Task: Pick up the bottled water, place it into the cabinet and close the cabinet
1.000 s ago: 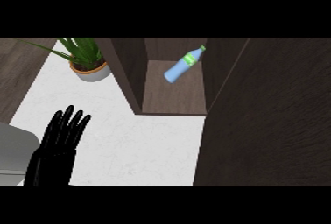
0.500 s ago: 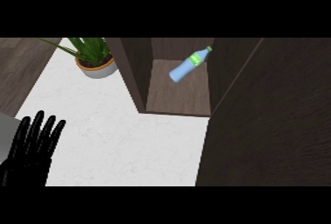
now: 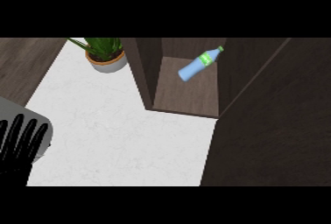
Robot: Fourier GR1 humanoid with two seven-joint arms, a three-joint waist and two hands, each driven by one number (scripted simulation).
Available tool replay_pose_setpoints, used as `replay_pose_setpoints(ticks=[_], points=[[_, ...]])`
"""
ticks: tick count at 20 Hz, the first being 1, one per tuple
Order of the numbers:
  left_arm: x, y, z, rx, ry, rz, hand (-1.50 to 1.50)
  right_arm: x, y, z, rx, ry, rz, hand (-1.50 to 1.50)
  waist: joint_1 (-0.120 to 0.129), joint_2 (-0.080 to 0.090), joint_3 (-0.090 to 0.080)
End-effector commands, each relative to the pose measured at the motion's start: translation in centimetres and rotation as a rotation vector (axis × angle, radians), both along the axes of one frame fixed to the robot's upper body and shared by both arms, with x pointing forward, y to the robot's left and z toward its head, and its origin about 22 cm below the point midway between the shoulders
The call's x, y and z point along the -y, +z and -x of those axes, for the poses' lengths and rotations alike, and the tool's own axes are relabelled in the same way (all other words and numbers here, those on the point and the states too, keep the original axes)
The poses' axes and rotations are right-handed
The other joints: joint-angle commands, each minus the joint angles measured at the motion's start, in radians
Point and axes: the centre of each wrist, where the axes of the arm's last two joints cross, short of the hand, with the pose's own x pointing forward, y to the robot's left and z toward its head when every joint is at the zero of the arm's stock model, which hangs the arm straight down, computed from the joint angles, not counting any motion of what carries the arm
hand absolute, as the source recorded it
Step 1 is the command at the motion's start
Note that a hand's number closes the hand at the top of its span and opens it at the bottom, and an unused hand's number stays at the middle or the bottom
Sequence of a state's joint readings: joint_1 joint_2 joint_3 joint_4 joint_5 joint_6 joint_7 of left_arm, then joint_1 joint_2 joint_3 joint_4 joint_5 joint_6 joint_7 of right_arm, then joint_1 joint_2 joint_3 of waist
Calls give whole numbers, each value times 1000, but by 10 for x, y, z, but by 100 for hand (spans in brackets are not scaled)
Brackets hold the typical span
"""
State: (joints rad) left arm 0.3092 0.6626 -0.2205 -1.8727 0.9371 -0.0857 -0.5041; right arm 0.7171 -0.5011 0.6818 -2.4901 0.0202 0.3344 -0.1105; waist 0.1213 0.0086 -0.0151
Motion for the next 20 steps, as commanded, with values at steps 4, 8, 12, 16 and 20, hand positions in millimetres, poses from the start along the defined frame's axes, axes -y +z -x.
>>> replay_pose_setpoints(ticks=[4,8,12,16,20], points=[[-10,8,-1,20,-49,-5,-150,-26,19,0,20,198,-82,150,49,21,-2],[-18,15,-3,29,-73,-27,-150,-23,16,-7,53,217,-13,150,84,23,-5],[-18,13,-2,15,-101,-27,-150,-19,16,-18,100,244,61,150,111,36,-9],[-22,20,-7,37,-100,-38,-150,-13,23,-26,190,321,177,-150,132,28,-12],[-27,19,-7,26,-99,-45,-150,-15,26,-30,213,330,161,150,125,24,-12]])
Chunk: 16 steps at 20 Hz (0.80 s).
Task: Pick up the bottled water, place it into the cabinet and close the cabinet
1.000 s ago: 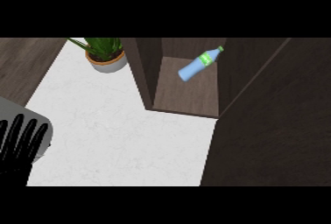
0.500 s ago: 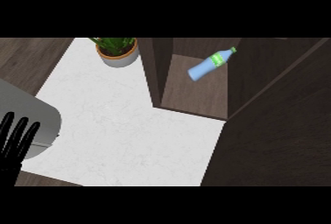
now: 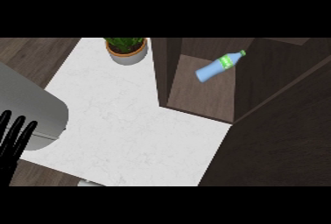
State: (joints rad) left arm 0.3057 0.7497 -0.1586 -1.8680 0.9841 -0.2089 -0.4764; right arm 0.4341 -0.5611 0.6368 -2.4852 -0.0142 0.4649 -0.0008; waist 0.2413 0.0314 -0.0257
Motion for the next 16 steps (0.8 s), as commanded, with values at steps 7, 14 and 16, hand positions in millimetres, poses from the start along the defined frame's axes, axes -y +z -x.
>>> replay_pose_setpoints(ticks=[7,14,16], points=[[-7,4,-3,4,-10,-12,-150,-15,12,-4,57,113,73,150,-6,5,-6],[-13,3,-3,-1,-3,-14,-150,-17,10,-8,42,82,21,150,-10,10,-5],[-13,4,-4,9,-4,-5,-150,-17,9,-10,32,63,-9,150,-2,18,-5]])
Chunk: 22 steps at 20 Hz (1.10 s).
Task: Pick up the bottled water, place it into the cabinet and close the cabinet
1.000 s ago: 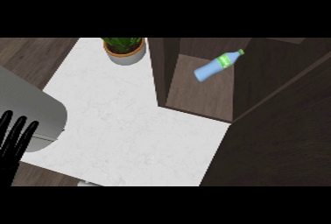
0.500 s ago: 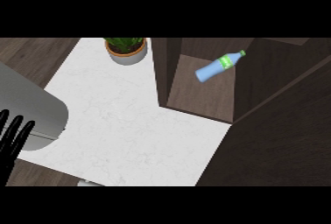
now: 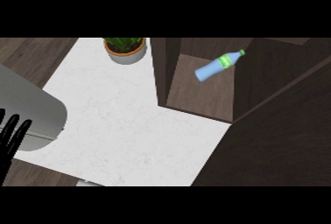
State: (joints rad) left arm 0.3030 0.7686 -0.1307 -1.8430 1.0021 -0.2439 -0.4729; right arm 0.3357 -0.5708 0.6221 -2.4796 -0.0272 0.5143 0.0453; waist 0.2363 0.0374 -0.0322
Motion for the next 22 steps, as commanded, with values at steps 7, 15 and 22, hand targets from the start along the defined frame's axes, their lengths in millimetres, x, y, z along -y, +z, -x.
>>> replay_pose_setpoints(ticks=[7,15,22], points=[[-2,6,-5,32,-33,2,-150,-20,-10,5,-162,83,-122,150,54,41,5],[-6,12,-10,53,-37,-12,-150,-16,-15,-8,-175,-42,-159,150,45,46,8],[-10,12,-13,54,-39,-11,-150,-12,-7,-40,-40,-141,1,150,52,39,6]])
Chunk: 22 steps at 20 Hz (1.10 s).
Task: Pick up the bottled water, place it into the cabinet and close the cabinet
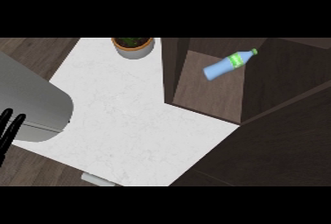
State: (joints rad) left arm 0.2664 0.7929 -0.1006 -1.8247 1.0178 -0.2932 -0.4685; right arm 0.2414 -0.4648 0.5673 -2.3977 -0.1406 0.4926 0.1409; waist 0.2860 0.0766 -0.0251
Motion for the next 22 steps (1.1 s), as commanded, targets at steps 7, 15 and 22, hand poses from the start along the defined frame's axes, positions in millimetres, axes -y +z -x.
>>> replay_pose_setpoints(ticks=[7,15,22], points=[[-6,-1,-2,-12,4,3,-150,-19,-2,-54,-11,-143,119,150,7,-11,3],[-6,-3,-3,-10,-4,11,-150,-51,-4,-110,-90,-200,145,150,2,-17,10],[-11,-12,0,-47,39,28,-150,-92,28,-170,-94,-419,71,150,-51,-33,16]])
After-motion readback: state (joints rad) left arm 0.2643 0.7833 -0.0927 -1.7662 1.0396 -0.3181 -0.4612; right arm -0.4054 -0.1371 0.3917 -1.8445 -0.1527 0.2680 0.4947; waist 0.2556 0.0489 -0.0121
